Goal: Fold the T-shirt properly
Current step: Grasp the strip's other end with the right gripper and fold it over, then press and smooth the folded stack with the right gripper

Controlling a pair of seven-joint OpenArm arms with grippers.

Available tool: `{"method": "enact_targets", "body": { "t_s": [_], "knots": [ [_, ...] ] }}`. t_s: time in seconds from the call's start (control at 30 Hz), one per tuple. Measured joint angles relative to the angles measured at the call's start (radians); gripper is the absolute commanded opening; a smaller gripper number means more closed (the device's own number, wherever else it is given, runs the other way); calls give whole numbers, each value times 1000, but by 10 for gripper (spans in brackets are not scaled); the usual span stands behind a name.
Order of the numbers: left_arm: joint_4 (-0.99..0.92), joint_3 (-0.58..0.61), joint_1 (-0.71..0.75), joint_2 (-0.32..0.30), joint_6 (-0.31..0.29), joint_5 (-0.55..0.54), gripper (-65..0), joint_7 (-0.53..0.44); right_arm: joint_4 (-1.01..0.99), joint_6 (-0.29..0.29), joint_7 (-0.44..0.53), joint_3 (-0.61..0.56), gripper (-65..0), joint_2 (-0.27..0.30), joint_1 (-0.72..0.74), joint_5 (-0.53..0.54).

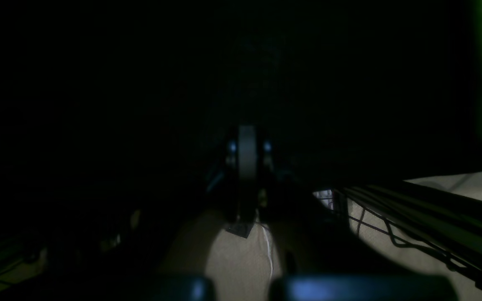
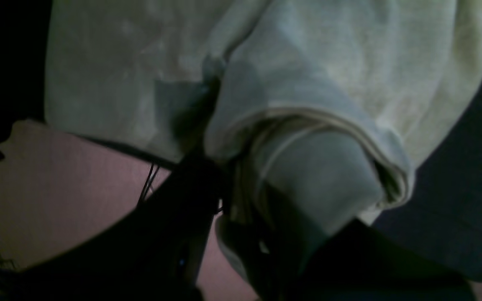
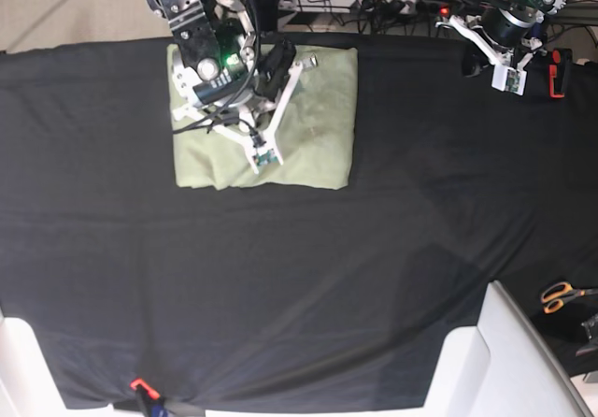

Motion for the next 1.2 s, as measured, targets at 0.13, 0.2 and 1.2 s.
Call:
{"method": "enact_targets", "body": {
  "t_s": [0.13,0.2,1.2],
  "knots": [
    [0,0,1,0,0,0,-650,0,-9,0,37,0,-644,-2,1,1],
    [0,0,0,0,0,0,-650,0,-36,-4,71,0,-644,-2,1,34],
    [-5,0,-2,-1,0,-1,-650,-3,-85,-46,122,-2,-644,5,52,274]
  ]
}}
